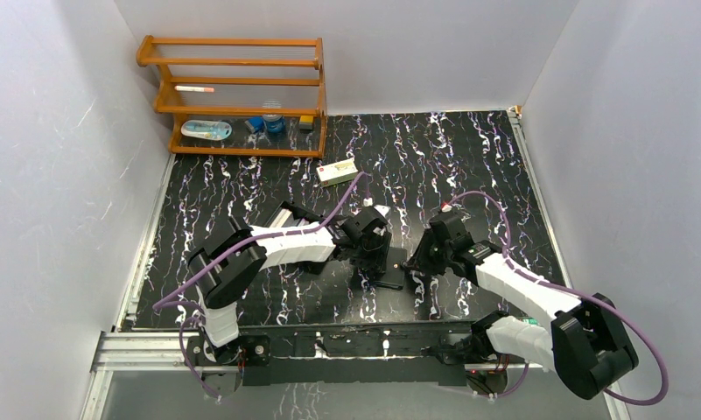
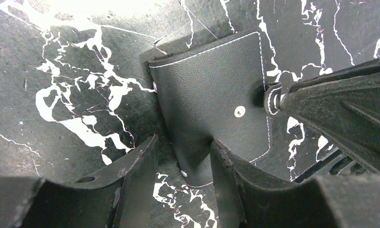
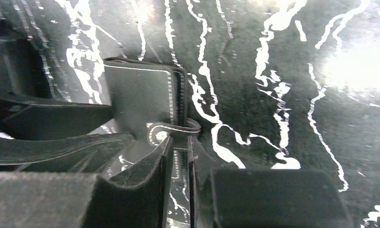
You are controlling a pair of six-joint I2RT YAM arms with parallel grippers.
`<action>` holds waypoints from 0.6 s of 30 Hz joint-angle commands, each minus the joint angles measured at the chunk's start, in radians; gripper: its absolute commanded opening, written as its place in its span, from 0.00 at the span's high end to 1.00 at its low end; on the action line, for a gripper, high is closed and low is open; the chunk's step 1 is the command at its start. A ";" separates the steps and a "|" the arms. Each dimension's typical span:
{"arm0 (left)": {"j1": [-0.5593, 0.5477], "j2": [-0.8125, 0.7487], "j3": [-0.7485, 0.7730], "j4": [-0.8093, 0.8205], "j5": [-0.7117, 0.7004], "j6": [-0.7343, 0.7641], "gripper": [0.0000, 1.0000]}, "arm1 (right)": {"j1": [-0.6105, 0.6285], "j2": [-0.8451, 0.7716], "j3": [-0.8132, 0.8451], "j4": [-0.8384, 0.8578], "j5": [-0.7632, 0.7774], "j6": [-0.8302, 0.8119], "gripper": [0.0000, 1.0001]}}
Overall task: Put the credit cards into the card holder
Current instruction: Close the card holder at the center of the board.
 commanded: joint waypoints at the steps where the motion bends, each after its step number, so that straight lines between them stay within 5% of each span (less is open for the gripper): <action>1: -0.002 0.017 0.006 -0.036 -0.016 0.016 0.58 | -0.004 0.002 -0.014 0.135 -0.071 0.044 0.75; 18: -0.002 -0.032 -0.017 -0.003 0.023 -0.022 0.57 | -0.004 0.057 -0.019 0.182 -0.096 0.064 0.76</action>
